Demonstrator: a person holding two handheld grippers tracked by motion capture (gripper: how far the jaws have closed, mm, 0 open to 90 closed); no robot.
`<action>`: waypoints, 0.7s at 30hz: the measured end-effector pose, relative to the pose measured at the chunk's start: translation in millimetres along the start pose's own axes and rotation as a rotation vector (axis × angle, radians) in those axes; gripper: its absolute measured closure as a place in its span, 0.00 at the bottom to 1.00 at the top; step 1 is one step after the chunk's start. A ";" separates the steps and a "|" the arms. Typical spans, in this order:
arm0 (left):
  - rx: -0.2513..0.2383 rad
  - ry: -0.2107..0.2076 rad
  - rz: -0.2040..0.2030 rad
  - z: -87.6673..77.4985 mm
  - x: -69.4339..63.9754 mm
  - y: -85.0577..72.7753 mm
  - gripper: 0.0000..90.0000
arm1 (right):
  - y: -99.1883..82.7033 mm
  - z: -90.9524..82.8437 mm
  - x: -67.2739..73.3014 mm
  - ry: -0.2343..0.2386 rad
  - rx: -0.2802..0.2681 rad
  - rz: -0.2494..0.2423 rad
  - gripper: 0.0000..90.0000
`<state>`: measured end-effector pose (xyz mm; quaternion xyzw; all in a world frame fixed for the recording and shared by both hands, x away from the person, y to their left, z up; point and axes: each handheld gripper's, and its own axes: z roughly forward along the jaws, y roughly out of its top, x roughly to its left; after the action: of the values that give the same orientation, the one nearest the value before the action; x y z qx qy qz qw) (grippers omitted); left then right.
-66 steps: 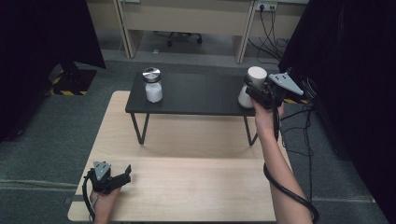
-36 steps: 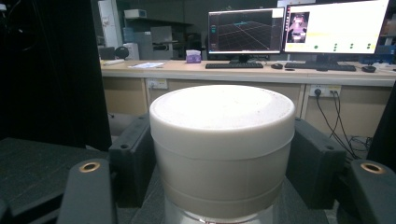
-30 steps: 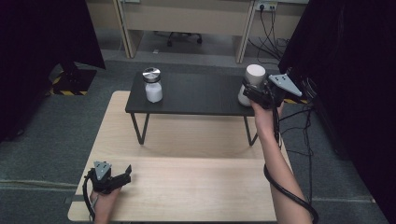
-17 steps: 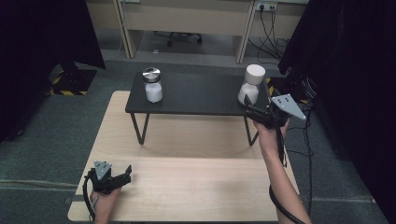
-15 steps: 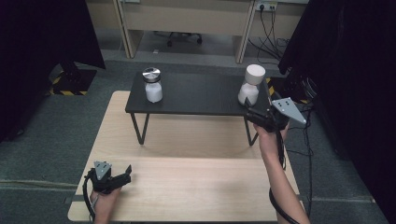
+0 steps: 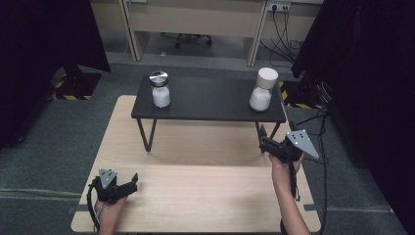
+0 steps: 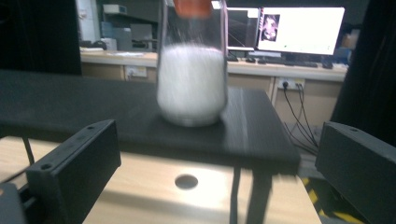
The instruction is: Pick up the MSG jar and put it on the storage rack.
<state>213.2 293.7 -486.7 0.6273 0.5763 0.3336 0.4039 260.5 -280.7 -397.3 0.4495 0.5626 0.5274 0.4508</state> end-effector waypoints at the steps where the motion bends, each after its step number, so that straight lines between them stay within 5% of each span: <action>1: 0.000 0.000 0.000 0.0 -0.1 -0.1 0.00 | -7.3 -3.2 0.2 -0.010 0.016 0.004 0.00; 21: 0.009 0.005 0.010 0.7 -1.5 1.4 0.00 | -73.9 -37.5 1.1 -0.086 0.086 0.015 0.00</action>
<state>214.3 292.1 -485.7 0.6311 0.5755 0.3347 0.3982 221.3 -289.6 -469.7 0.4949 0.5617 0.4861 0.4509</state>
